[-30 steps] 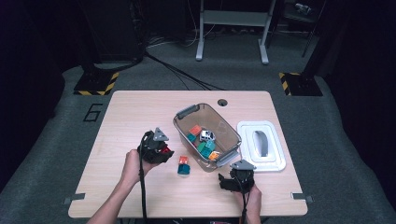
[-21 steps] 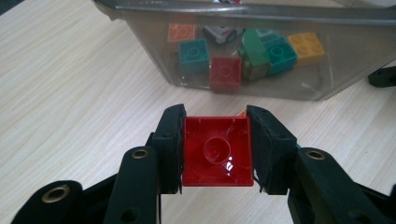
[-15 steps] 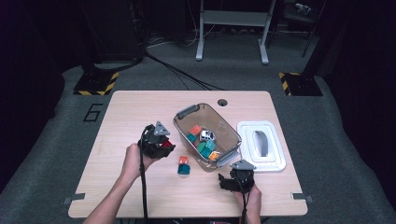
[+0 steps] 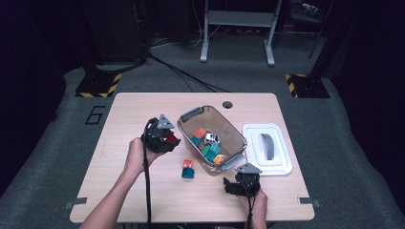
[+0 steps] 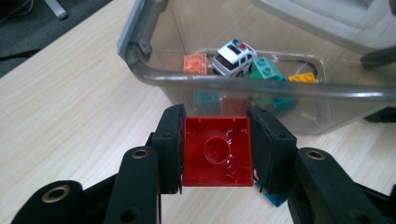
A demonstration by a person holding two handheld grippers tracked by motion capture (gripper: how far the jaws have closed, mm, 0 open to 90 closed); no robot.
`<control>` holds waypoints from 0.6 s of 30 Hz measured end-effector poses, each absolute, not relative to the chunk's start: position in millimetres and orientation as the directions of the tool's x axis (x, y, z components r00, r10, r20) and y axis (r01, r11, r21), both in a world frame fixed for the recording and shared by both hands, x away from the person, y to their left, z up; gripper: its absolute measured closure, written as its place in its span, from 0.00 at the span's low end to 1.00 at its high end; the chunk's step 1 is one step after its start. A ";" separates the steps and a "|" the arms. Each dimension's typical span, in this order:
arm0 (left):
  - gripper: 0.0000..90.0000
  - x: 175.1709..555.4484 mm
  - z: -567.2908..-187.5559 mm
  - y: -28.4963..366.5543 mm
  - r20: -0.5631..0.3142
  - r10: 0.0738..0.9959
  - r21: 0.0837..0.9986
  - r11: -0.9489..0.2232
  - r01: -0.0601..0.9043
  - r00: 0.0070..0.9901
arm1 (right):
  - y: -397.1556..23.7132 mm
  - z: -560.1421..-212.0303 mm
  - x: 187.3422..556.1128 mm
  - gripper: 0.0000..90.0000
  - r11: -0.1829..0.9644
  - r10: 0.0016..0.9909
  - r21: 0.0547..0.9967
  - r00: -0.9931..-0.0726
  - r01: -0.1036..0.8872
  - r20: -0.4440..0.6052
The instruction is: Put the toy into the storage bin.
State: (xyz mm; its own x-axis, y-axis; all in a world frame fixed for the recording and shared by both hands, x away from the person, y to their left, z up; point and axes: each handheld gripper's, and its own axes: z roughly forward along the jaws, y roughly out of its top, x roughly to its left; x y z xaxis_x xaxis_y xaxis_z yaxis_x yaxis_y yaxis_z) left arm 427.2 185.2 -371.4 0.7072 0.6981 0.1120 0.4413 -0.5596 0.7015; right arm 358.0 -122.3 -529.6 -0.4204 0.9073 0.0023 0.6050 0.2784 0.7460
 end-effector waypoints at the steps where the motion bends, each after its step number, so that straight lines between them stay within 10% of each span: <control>1: 0.66 427.2 -371.4 185.2 0.112 0.698 0.701 -0.560 0.441 0.707 | -122.3 -529.6 358.0 0.17 0.278 0.907 0.746 -0.420 0.605 0.002; 18: 0.66 442.4 -350.6 157.7 0.145 0.673 0.712 -0.580 0.396 0.725 | -122.3 -529.6 357.9 0.17 0.279 0.907 0.746 -0.420 0.605 0.002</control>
State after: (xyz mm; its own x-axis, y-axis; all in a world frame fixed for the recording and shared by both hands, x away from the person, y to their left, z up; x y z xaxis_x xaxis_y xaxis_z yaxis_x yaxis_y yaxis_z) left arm 442.4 157.7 -350.6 0.7250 0.6733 0.1450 0.3964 -0.5801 0.7116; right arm 357.9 -122.3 -529.6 -0.4205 0.9073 0.0017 0.6047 0.2788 0.7460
